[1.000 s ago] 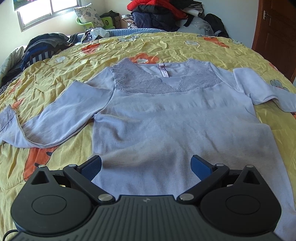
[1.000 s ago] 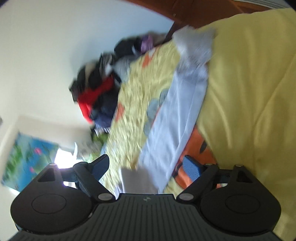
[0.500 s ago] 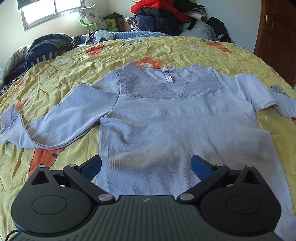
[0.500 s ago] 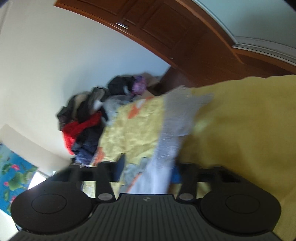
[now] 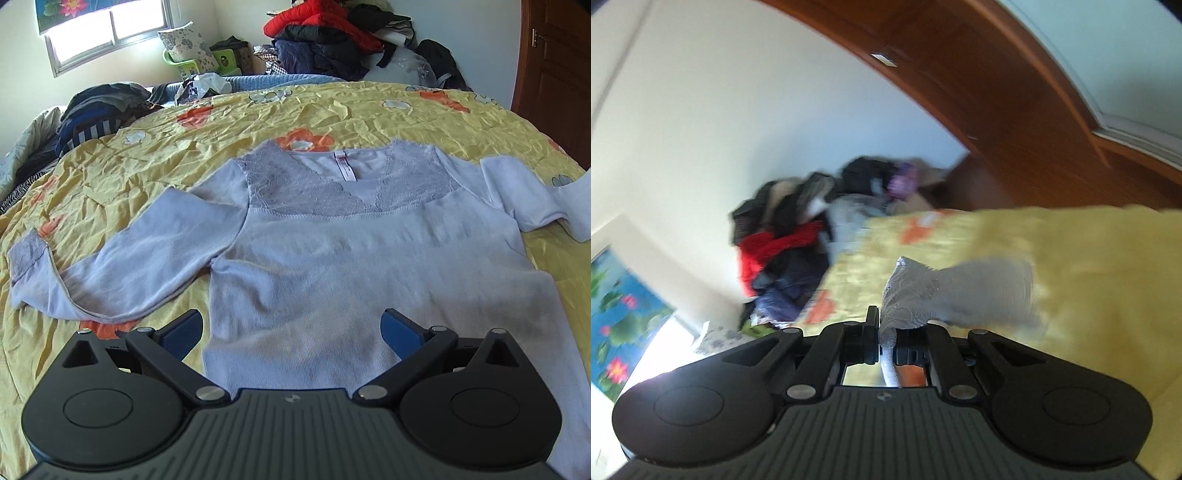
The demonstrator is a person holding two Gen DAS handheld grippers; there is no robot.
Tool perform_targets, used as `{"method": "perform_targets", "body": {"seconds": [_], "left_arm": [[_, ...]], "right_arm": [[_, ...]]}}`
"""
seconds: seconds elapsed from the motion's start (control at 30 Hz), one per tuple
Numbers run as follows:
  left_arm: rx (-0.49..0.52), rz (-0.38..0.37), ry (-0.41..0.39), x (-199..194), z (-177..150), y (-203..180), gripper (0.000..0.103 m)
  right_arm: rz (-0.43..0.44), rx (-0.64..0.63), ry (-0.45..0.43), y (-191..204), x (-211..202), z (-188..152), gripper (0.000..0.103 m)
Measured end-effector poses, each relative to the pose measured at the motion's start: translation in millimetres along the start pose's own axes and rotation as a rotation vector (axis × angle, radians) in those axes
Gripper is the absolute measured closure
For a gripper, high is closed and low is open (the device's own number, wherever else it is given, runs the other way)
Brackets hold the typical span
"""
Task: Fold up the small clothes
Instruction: 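Lift the sleeve with the right gripper and carry it across the shirt body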
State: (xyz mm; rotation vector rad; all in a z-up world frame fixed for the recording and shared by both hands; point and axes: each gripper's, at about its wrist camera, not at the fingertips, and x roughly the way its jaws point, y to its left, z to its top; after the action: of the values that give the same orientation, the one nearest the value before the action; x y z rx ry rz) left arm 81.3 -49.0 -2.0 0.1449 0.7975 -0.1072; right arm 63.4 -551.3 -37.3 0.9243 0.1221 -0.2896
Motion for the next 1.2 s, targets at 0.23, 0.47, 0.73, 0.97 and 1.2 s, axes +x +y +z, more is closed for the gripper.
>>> {"method": "perform_targets", "body": {"seconds": [0.23, 0.47, 0.73, 0.97, 1.2], "left_arm": [[-0.030, 0.022, 0.008, 4.0, 0.2, 10.1, 0.000], [-0.052, 0.045, 0.018, 8.8, -2.3, 19.3, 0.000], [-0.058, 0.061, 0.018, 12.2, -4.1, 24.4, 0.000], [-0.061, 0.064, 0.023, 15.1, -6.4, 26.7, 0.000], [-0.061, 0.067, 0.025, 16.3, -7.8, 27.0, 0.000]], "right_arm": [[0.130, -0.223, 0.039, 66.0, -10.0, -13.8, 0.093], [0.208, -0.337, 0.158, 113.2, -7.0, -52.1, 0.093], [0.257, -0.417, 0.280, 152.1, -16.2, -102.6, 0.093], [0.296, -0.439, 0.388, 176.6, -22.6, -145.9, 0.093], [0.326, -0.473, 0.469, 199.9, -28.4, -185.2, 0.093]]}}
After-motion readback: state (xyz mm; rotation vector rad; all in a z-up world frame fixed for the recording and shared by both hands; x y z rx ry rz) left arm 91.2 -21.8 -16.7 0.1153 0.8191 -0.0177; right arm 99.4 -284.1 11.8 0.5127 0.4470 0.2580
